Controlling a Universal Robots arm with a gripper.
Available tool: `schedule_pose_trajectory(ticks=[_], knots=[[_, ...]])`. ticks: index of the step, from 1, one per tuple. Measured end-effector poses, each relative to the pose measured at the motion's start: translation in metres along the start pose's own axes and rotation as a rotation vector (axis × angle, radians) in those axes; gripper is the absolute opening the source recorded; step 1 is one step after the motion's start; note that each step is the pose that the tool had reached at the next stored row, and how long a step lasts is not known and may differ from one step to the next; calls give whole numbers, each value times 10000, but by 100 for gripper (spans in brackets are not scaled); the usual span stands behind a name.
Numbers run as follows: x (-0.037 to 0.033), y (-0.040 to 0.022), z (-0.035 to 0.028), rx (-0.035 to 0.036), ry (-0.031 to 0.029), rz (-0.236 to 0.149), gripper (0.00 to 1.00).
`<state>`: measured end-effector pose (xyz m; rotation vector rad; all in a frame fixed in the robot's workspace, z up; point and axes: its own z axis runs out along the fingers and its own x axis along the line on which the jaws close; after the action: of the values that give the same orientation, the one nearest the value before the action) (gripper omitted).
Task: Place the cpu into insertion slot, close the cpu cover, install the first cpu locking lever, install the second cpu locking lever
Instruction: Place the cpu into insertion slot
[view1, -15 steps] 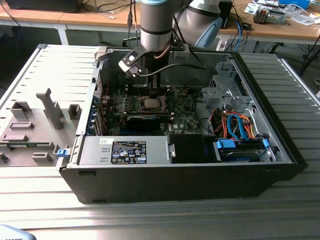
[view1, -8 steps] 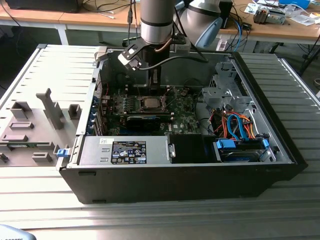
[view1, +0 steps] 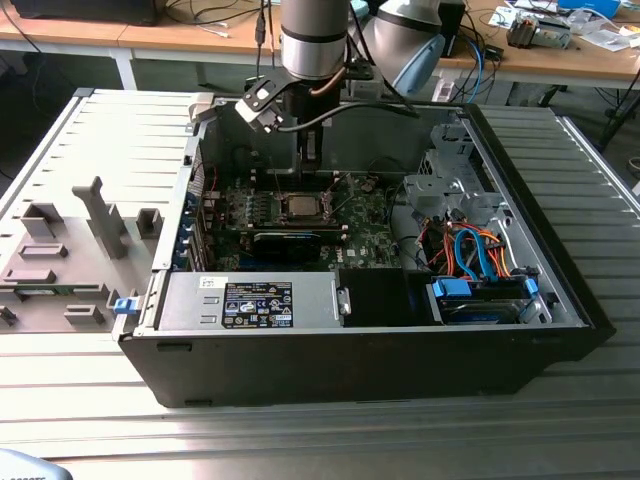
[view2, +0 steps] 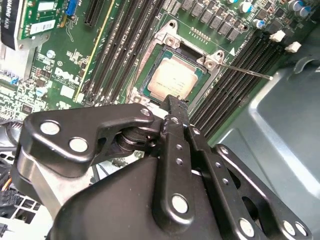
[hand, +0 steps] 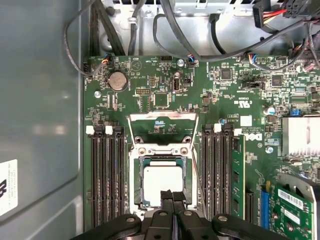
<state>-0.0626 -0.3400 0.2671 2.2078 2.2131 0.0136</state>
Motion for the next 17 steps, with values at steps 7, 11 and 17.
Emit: schedule_pose_trajectory(ticks=[7, 11, 17], knots=[[0, 2, -99, 0, -2, 0, 11], [-1, 3, -160, 0, -2, 0, 11], [-1, 5, -256, -1, -1, 0, 11]])
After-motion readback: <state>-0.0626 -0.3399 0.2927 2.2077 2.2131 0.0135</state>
